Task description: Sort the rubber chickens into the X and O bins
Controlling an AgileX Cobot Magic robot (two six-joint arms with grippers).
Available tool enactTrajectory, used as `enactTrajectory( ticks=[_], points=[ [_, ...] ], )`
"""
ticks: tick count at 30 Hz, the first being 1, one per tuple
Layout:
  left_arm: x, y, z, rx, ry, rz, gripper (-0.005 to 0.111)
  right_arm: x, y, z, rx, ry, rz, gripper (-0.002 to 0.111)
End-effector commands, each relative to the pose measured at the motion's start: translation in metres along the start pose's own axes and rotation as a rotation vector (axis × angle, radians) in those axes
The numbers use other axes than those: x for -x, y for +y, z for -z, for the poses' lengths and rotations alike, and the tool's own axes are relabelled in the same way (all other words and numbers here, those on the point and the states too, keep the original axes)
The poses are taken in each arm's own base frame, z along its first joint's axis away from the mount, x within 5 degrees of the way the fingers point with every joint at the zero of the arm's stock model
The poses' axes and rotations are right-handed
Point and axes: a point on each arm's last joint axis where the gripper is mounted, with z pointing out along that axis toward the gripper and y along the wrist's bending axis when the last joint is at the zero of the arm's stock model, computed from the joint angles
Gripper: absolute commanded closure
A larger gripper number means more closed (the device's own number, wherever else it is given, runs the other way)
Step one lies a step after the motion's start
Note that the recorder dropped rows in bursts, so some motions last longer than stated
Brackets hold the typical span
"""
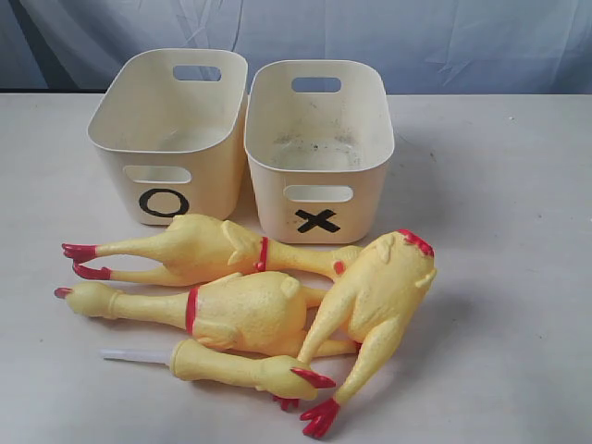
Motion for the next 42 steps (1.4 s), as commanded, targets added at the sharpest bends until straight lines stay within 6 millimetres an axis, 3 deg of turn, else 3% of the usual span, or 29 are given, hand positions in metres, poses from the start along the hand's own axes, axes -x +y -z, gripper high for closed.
enactTrajectory(
  ticks=[1,6,8,10,13,17,19,22,24,28,34,37,42],
  points=[
    [0.027,0.004,0.005,0.037,-0.312,0.070,0.106,0.000,0.000,0.000,0.004,-0.011,0.001,0.108],
    [0.073,0.012,0.033,0.020,-0.860,0.266,0.106,0.000,0.000,0.000,0.003,-0.013,0.002,0.108],
    [0.094,0.014,0.044,-0.065,-0.969,0.386,0.106,0.000,0.000,0.000,0.003,-0.013,0.002,0.108],
    [0.116,0.012,0.049,-0.122,-0.924,0.390,0.106,0.000,0.000,0.000,0.003,-0.013,0.002,0.108],
    [0.142,0.008,0.052,-0.128,-0.750,0.193,0.106,0.000,0.000,0.000,0.003,-0.013,0.002,0.108],
    [0.170,0.014,0.047,-0.156,-0.580,0.382,0.106,0.000,0.000,0.000,0.003,-0.013,0.002,0.108],
    [0.180,0.007,0.040,-0.216,-0.547,0.260,0.106,0.000,0.000,0.000,0.003,-0.013,0.002,0.108],
    [0.177,-0.005,0.015,-0.319,-0.360,0.065,0.106,0.000,0.000,0.000,0.003,-0.013,0.002,0.108],
    [0.167,-0.009,-0.014,-0.371,-0.215,0.186,0.106,0.000,0.000,0.000,0.003,-0.011,0.002,0.108],
    [0.143,-0.021,-0.063,-0.474,0.028,0.237,0.106,0.000,0.000,0.000,0.003,-0.011,0.002,0.108],
    [0.101,-0.038,-0.115,-0.623,0.318,0.272,0.106,0.000,0.000,0.000,0.003,-0.011,0.002,0.108],
    [0.094,-0.023,-0.134,-0.463,0.296,0.087,0.106,0.000,0.000,0.000,0.003,-0.011,0.002,0.108],
    [0.094,0.027,-0.144,0.096,0.275,-0.027,0.106,0.000,0.000,0.000,0.003,-0.011,0.002,0.108]
  ],
)
